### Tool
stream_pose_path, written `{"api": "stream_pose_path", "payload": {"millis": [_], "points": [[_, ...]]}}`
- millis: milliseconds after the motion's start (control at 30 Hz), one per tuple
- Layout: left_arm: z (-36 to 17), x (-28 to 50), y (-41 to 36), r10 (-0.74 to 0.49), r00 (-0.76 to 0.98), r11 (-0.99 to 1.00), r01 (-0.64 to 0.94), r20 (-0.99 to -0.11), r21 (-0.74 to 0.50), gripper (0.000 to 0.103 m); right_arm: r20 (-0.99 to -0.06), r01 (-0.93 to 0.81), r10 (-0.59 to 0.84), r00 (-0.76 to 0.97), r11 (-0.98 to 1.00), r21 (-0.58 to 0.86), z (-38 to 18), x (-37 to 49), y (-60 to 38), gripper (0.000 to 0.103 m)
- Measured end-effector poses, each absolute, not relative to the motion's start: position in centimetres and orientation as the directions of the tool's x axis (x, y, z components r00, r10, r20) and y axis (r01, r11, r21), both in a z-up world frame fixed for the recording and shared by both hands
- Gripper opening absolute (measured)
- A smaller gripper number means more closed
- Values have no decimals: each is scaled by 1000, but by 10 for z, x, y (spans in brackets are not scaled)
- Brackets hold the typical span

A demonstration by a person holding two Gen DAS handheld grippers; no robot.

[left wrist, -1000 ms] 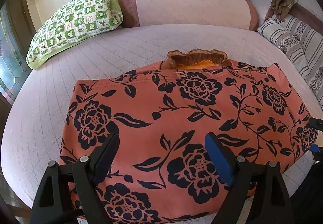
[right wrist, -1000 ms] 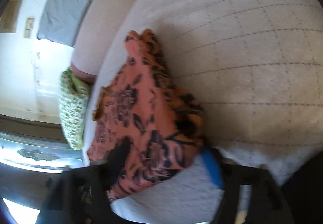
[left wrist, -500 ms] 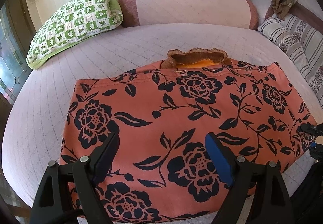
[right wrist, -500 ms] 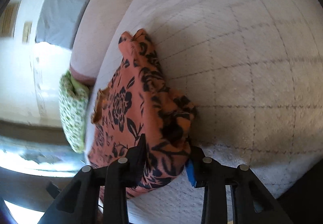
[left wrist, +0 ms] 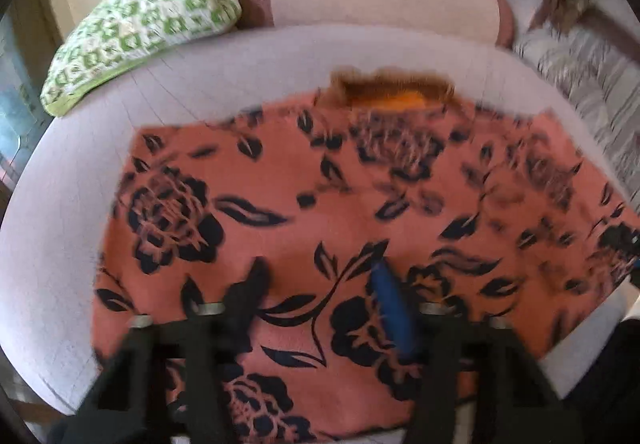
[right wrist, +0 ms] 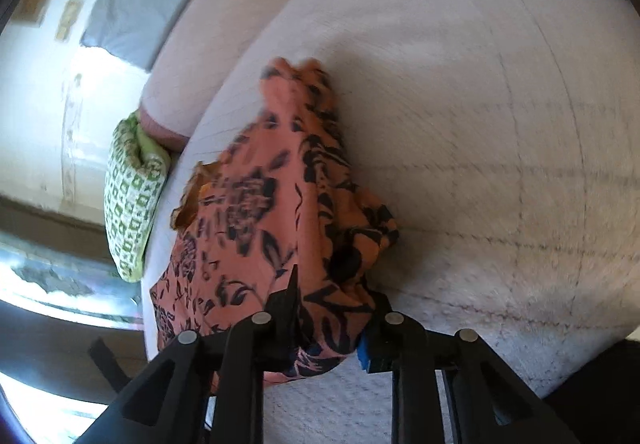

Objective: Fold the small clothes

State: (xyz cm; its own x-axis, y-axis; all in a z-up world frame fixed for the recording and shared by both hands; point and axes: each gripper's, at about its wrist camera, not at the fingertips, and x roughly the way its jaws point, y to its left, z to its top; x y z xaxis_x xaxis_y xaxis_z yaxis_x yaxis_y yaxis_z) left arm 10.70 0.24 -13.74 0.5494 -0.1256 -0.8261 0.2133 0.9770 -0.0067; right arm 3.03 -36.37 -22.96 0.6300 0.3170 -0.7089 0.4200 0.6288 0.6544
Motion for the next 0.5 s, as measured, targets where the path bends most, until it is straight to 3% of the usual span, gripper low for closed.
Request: {"api": "stream_pose_path", "payload": {"millis": [33, 100, 233, 400, 500], "points": [[-130, 103, 5, -136, 581, 978, 207, -802, -16, 54, -708, 392, 296, 641, 668, 633, -215, 34, -357, 21], [-124, 98, 15, -141, 613, 982, 186, -778, -31, 74, -691, 330, 276, 668, 722, 608, -186, 43, -341, 20], [-135, 91, 53, -143, 569, 990, 73, -810, -123, 74, -624, 167, 320, 713, 788, 593, -131, 66, -292, 17], [-136, 69, 129, -69, 613, 968, -150, -787, -202, 74, -544, -160, 513, 664, 809, 566, -84, 96, -154, 17], [-145, 65, 162, -50, 595, 941, -241, -802, -237, 74, -642, -274, 595, 483, 800, 534, -125, 117, -80, 21]]}}
